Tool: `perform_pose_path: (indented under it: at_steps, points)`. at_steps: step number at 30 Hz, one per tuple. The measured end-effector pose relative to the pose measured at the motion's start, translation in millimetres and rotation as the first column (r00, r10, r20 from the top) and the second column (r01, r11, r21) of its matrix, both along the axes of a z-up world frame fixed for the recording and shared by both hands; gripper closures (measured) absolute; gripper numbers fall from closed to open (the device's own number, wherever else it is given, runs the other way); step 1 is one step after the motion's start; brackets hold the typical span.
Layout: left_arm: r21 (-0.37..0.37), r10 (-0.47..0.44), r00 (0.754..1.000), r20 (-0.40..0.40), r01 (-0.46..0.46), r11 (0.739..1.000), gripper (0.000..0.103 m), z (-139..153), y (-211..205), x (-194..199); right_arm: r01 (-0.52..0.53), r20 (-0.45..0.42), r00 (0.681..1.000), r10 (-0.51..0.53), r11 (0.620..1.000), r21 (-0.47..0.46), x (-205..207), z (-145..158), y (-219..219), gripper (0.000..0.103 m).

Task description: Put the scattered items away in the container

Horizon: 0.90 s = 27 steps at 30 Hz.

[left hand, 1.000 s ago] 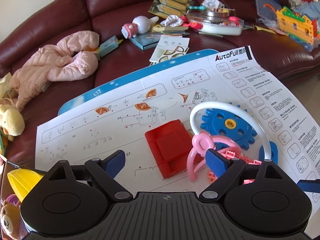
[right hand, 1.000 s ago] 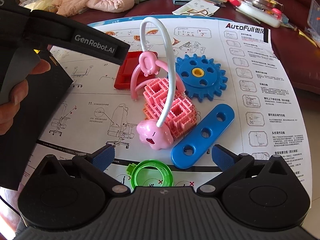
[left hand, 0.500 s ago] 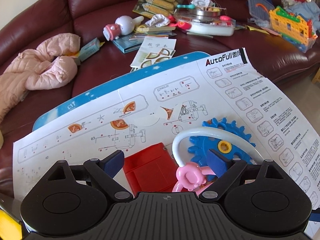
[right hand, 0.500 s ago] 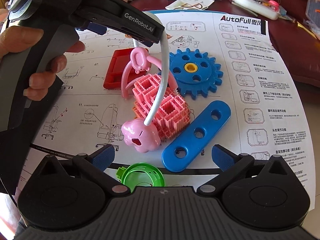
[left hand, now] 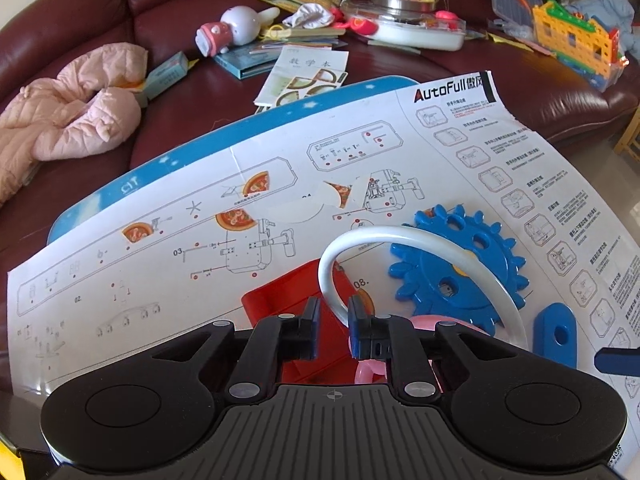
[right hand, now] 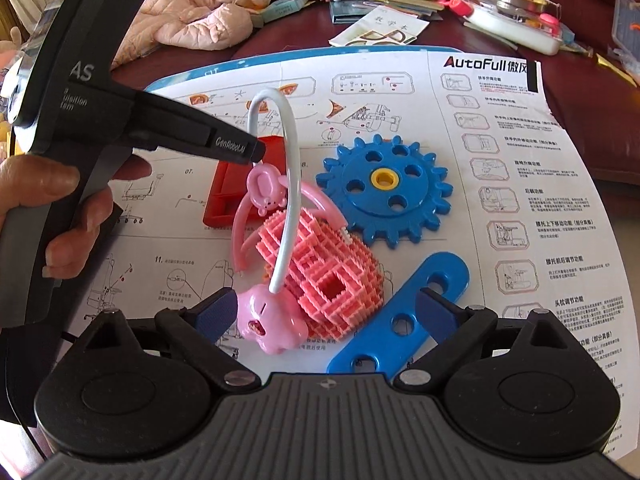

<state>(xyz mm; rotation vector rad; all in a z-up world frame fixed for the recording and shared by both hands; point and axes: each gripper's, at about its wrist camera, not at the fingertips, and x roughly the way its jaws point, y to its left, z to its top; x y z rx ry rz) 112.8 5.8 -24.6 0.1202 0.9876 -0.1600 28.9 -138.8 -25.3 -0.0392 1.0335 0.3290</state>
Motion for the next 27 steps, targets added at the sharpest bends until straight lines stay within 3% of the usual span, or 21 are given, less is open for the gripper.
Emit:
perform_pose_path:
  at_steps: [1, 2, 4, 6, 8, 9, 14, 18, 19, 20, 27]
  points:
    - [-0.007, 0.002, 1.000, -0.001, -0.002, 1.000, 0.082, 0.5, 2.4, 0.0, -0.002, 0.008, 1.000, 0.002, 1.000, 0.005, 4.5, 0.7, 2.7, 0.008]
    - [-0.013, 0.006, 1.000, 0.002, -0.006, 1.000, 0.067, 1.1, 4.3, 0.0, -0.007, 0.012, 1.000, 0.007, 1.000, 0.013, 8.4, 0.9, 5.5, 0.009]
    - [-0.017, 0.017, 1.000, 0.019, -0.017, 1.000, 0.061, 3.2, 7.3, -0.1, -0.026, 0.028, 0.999, 0.025, 0.999, 0.026, 14.0, 0.1, 12.3, 0.011]
    - [-0.022, 0.025, 0.999, 0.028, -0.024, 0.999, 0.044, 5.1, 8.8, 0.4, -0.042, 0.034, 0.999, 0.041, 0.999, 0.013, 18.6, -3.8, 18.9, 0.018]
    - [-0.026, 0.034, 0.998, 0.045, -0.032, 0.999, 0.034, 7.0, 9.7, -0.1, -0.043, 0.018, 0.999, 0.043, 0.999, -0.009, 23.3, -11.8, 23.0, 0.036]
    - [-0.026, 0.035, 0.998, 0.052, -0.034, 0.999, 0.029, 7.7, 9.8, -0.1, -0.041, 0.028, 0.999, 0.041, 0.999, -0.012, 23.6, -13.0, 22.1, 0.037]
    - [-0.014, 0.029, 0.997, 0.065, -0.028, 1.000, 0.020, 5.4, 4.0, 3.9, -0.032, 0.043, 0.999, 0.029, 0.998, 0.061, 21.3, -8.8, 7.3, 0.065]
    - [0.025, 0.025, 0.998, 0.066, -0.026, 0.999, 0.014, -1.5, -5.1, 12.9, -0.032, 0.036, 0.999, 0.029, 0.997, 0.076, 21.1, -7.2, 1.4, 0.071]
    - [0.031, 0.023, 0.998, 0.064, -0.025, 0.999, 0.014, -2.4, -7.0, 15.6, -0.040, 0.036, 0.999, 0.037, 0.995, 0.093, 20.7, -6.5, -0.2, 0.082]
    - [0.028, 0.017, 0.998, 0.062, -0.019, 0.999, 0.014, -3.1, -8.9, 18.7, -0.043, 0.033, 0.999, 0.039, 0.993, 0.106, 19.7, -5.6, -1.0, 0.085]
    - [0.005, -0.039, 0.998, 0.042, 0.039, 0.999, 0.015, -7.2, -25.7, 30.6, -0.020, 0.004, 1.000, 0.020, 0.989, 0.149, 21.9, -7.0, -12.2, 0.087]
